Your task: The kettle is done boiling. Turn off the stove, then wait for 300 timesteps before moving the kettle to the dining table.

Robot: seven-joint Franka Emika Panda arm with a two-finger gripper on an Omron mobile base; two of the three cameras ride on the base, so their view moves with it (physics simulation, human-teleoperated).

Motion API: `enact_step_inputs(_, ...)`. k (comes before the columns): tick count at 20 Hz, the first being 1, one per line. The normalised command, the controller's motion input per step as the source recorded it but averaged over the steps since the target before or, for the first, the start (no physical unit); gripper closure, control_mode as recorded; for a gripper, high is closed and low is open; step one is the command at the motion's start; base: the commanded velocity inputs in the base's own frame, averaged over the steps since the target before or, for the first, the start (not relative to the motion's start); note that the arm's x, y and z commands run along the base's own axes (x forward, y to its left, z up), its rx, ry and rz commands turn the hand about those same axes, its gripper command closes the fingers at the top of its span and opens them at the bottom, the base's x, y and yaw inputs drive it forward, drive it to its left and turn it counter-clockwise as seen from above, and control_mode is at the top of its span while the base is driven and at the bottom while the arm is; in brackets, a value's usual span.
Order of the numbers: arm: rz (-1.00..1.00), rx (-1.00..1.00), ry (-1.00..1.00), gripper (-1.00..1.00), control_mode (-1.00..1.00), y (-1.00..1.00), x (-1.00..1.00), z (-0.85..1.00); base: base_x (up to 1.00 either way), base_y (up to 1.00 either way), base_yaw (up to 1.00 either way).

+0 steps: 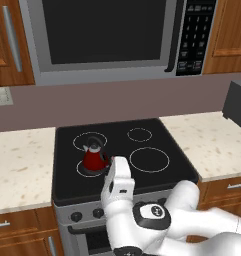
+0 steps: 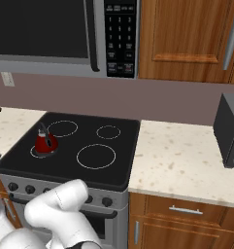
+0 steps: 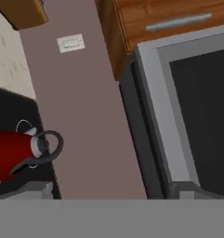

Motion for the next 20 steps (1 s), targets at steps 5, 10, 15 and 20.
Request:
enact_step_inputs(5, 0.00, 0.30, 0.11, -1.00, -1.00, -0.25, 0.00, 0.36, 0.00, 0.00, 0.00)
enact_step_inputs(10, 0.00, 0.31, 0.11, -1.00, -1.00, -0.25, 0.00, 0.25, 0.00, 0.00, 0.00)
enact_step_inputs(15, 0.02, 0.30, 0.12, -1.00, -1.00, -0.27, 0.00, 0.07, 0.00, 0.00, 0.00)
enact_step_inputs(20, 0.01, 0.33, 0.07, -1.00, -1.00, -0.31, 0.00, 0.00, 0.00, 0.00, 0.00)
